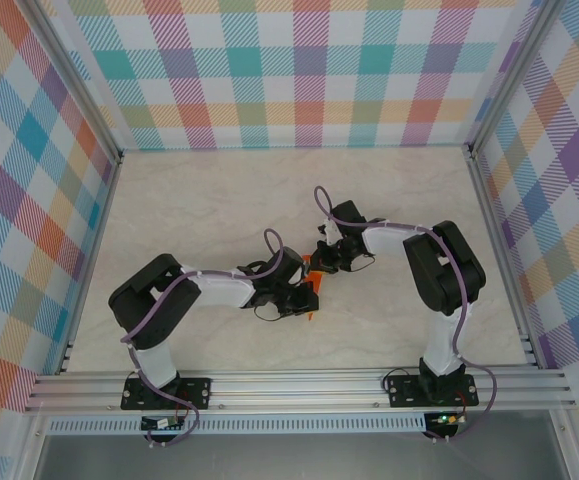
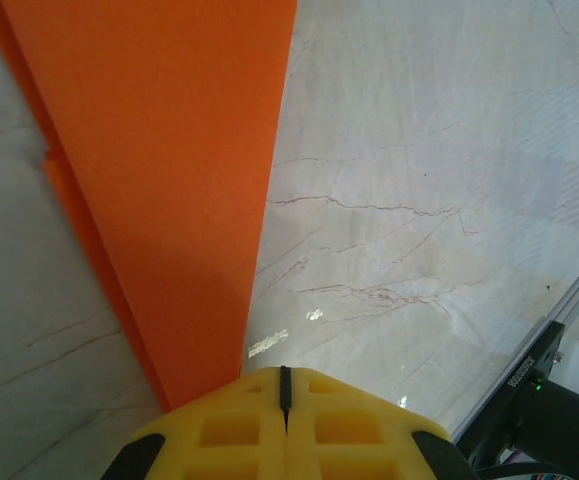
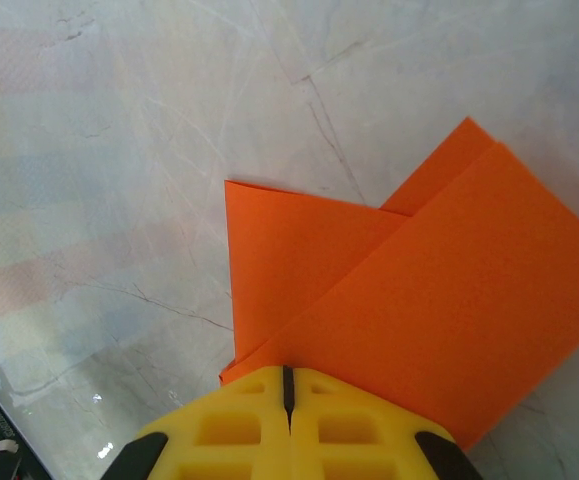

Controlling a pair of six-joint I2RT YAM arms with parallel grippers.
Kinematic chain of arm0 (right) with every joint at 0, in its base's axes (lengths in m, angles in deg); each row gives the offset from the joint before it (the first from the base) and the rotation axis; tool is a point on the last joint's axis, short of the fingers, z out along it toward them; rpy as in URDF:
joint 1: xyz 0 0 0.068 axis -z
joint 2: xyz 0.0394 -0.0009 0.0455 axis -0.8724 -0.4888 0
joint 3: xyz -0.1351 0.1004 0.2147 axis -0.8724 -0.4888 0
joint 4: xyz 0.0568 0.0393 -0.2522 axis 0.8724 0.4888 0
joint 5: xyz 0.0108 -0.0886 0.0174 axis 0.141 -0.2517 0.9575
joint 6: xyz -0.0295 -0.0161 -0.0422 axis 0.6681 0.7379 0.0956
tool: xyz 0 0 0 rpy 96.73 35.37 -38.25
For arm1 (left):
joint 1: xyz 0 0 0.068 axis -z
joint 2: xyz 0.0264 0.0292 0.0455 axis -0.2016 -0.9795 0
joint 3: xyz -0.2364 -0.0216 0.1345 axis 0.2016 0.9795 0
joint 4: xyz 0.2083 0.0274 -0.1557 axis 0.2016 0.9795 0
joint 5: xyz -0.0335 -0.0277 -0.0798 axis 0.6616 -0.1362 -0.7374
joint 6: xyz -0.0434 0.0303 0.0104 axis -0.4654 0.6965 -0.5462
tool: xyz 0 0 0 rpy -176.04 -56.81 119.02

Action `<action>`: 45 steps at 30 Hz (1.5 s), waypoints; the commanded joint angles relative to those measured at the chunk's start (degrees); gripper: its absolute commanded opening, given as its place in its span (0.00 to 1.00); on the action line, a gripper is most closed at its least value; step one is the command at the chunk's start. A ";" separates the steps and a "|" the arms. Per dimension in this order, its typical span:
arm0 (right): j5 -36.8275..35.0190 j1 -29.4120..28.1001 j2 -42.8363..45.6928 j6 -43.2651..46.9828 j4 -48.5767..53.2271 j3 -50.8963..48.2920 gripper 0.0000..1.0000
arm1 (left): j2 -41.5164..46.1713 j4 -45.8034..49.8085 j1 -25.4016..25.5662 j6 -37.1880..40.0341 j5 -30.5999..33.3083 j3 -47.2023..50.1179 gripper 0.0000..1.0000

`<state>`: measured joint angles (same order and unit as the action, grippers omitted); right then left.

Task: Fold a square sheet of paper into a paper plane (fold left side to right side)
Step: Fold the wing for the fifth time at the center of the table.

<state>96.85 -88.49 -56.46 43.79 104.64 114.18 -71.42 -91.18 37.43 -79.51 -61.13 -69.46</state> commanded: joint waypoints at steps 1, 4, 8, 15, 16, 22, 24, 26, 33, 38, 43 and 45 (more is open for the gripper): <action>-4.40 0.10 -2.38 1.26 3.35 0.45 0.04 | -0.96 -0.79 0.43 -0.27 -0.84 0.68 0.02; -4.58 0.15 -2.60 1.30 3.63 0.74 0.04 | -0.95 -0.79 0.50 -0.35 -0.83 1.07 0.02; -5.08 0.15 -2.77 1.39 4.23 0.92 0.04 | -1.04 -0.92 0.63 -0.57 -0.93 1.85 0.02; -5.31 0.15 -2.86 1.41 4.58 1.25 0.04 | -0.94 -1.10 1.26 -1.11 -0.75 4.22 0.01; -5.40 0.15 -2.99 1.39 4.60 1.31 0.04 | -1.10 -1.59 1.46 -1.32 -0.91 4.45 0.01; -5.56 0.15 -3.56 1.32 5.04 1.60 0.04 | -1.56 -1.87 2.66 -1.67 -1.15 4.11 0.01; -5.73 0.13 -3.56 1.28 5.15 1.68 0.04 | -1.22 -1.67 2.80 -1.84 -0.89 4.71 0.01; -5.88 0.15 -3.64 1.29 5.45 1.84 0.04 | -0.70 -1.71 2.96 -2.20 -0.68 5.60 0.01; -6.14 0.07 -3.96 1.44 5.89 2.30 0.04 | 0.91 -1.84 4.88 -3.65 -0.53 8.34 0.01; -6.50 0.21 -3.92 1.65 6.39 2.57 0.04 | 1.76 -1.92 6.20 -4.53 -0.43 9.51 0.01; -6.61 0.17 -4.05 1.76 6.41 2.49 0.04 | 3.92 -0.97 6.84 -4.84 0.29 10.46 0.01; -6.54 0.23 -4.09 1.82 6.39 2.57 0.04 | 4.64 -0.62 6.93 -4.88 0.50 10.52 0.01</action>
<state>96.72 -88.60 -57.64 44.21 109.36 116.85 -67.69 -99.31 42.67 -83.53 -57.87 -61.00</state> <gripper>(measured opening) 0.044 0.043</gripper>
